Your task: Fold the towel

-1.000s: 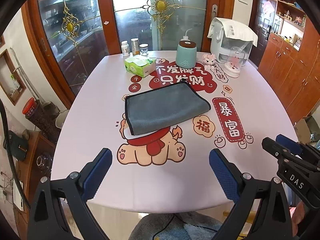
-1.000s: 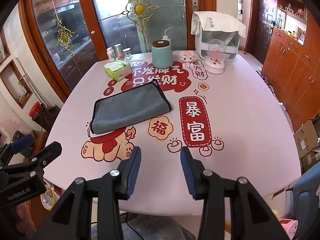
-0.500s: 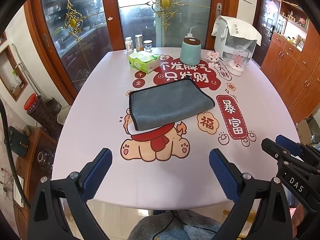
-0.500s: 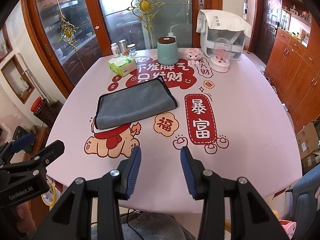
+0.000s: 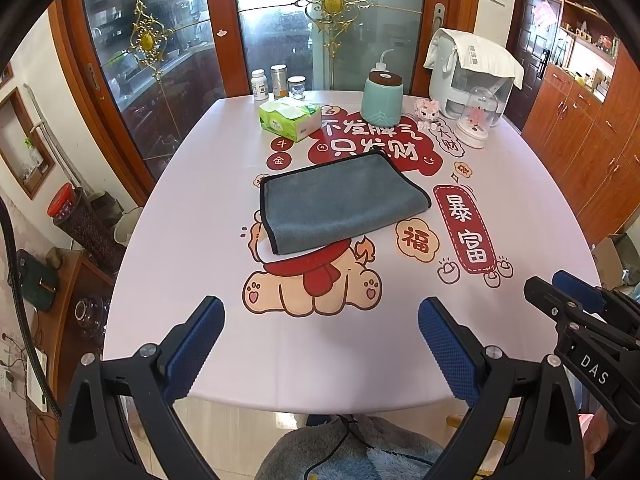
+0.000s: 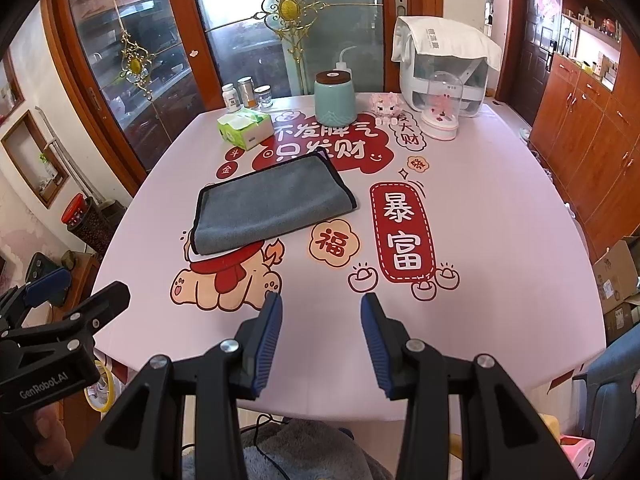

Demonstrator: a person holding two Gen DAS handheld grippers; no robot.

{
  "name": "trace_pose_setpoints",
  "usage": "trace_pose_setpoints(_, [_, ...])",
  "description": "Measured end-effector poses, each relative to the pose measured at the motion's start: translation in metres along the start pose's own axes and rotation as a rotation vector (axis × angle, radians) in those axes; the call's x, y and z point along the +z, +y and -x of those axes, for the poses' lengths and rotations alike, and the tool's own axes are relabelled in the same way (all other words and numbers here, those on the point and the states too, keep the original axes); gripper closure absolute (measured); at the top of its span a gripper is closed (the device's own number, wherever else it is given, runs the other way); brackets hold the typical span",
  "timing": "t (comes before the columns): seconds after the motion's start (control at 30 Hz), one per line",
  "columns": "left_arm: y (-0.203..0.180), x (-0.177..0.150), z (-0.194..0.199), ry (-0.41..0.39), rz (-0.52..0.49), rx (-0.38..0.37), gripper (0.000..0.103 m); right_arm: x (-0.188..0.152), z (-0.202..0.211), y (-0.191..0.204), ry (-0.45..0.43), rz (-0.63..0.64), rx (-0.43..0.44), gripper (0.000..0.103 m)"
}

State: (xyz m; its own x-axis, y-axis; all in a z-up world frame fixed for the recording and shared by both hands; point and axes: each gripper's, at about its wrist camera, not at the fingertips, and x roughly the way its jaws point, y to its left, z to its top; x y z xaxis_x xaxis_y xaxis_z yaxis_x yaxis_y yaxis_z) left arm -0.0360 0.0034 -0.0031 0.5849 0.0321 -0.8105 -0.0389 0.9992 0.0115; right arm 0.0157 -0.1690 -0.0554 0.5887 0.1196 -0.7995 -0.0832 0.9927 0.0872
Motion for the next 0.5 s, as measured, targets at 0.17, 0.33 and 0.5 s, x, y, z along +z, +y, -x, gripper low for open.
trace_pose_setpoints(0.17, [0.0021, -0.0022, -0.0012, -0.003, 0.006, 0.000, 0.006, -0.0008, -0.0006, 0.0007, 0.002, 0.002, 0.000, 0.062])
trace_pose_setpoints(0.33, [0.0041, -0.0030, -0.0018, -0.003, 0.008, 0.000, 0.006, -0.0008, -0.0010, 0.0028, 0.003, 0.003, 0.001, 0.062])
trace_pose_setpoints(0.5, [0.0057, -0.0024, -0.0022, -0.002, 0.009, -0.002, 0.006, -0.0002, -0.0015, 0.0030, 0.002, 0.003, 0.000, 0.062])
